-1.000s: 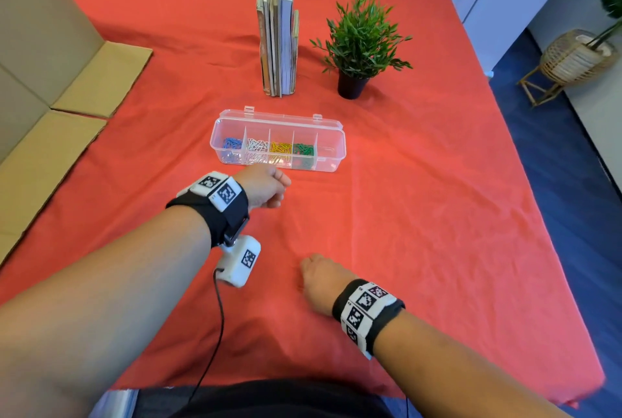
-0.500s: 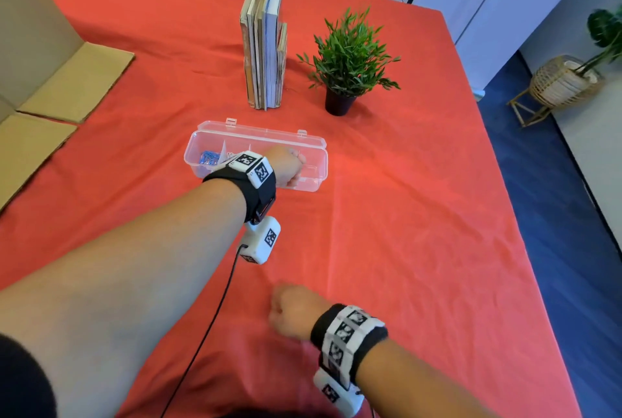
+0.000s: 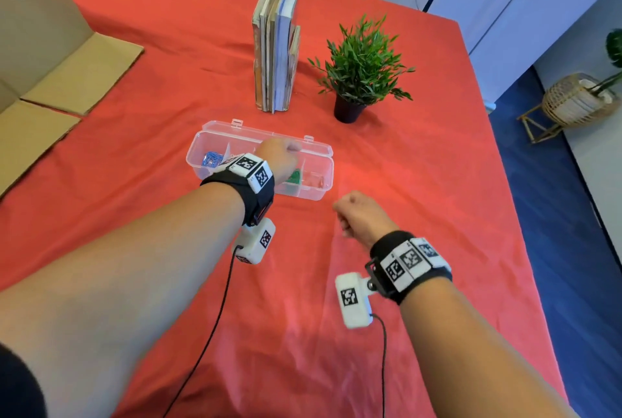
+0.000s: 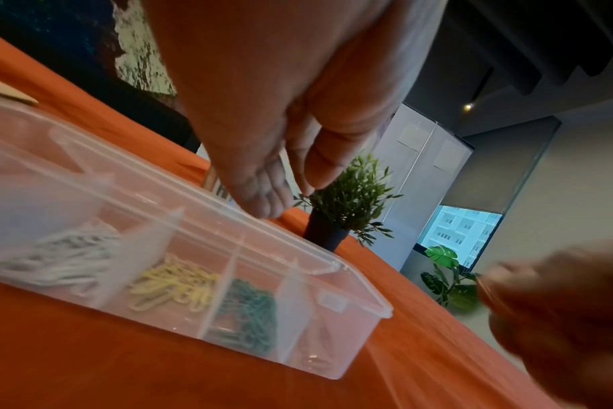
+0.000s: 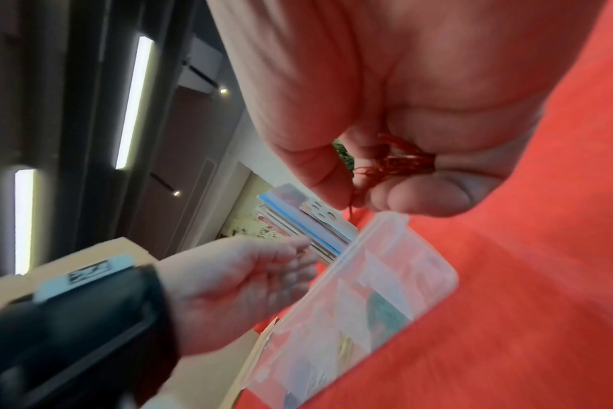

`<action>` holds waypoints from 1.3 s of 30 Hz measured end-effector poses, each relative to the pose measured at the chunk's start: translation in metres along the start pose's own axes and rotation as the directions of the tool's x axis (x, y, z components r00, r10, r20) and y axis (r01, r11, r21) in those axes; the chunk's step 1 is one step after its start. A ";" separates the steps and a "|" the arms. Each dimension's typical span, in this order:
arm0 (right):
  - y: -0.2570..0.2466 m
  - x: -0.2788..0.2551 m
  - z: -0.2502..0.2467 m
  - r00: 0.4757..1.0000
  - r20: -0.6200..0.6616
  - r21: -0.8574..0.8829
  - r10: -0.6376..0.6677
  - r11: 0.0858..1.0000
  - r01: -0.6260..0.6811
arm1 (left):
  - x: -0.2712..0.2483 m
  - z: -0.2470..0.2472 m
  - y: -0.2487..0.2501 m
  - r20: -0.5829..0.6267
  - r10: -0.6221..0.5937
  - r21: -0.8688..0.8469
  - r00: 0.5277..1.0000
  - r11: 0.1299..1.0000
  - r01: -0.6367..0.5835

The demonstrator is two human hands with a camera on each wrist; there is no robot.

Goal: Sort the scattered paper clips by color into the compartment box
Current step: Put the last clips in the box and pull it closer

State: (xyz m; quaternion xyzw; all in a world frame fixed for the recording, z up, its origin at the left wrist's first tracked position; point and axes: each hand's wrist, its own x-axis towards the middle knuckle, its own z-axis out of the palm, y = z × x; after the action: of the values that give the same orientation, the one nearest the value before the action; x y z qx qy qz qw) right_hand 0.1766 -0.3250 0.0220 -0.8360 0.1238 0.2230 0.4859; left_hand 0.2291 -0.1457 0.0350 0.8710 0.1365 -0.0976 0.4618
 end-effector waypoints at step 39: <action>-0.009 0.043 0.035 0.993 -0.080 0.405 0.082 0.913 -0.043 | -0.026 -0.093 -0.149 -0.156 -0.283 -0.368 0.946 0.906 0.210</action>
State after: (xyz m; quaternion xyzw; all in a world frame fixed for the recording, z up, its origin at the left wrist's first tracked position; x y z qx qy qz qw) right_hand 0.2091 -0.2897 -0.0072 -0.7233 0.2168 0.1682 0.6337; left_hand 0.1592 0.0077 -0.0220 0.7569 0.3079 -0.0390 0.5752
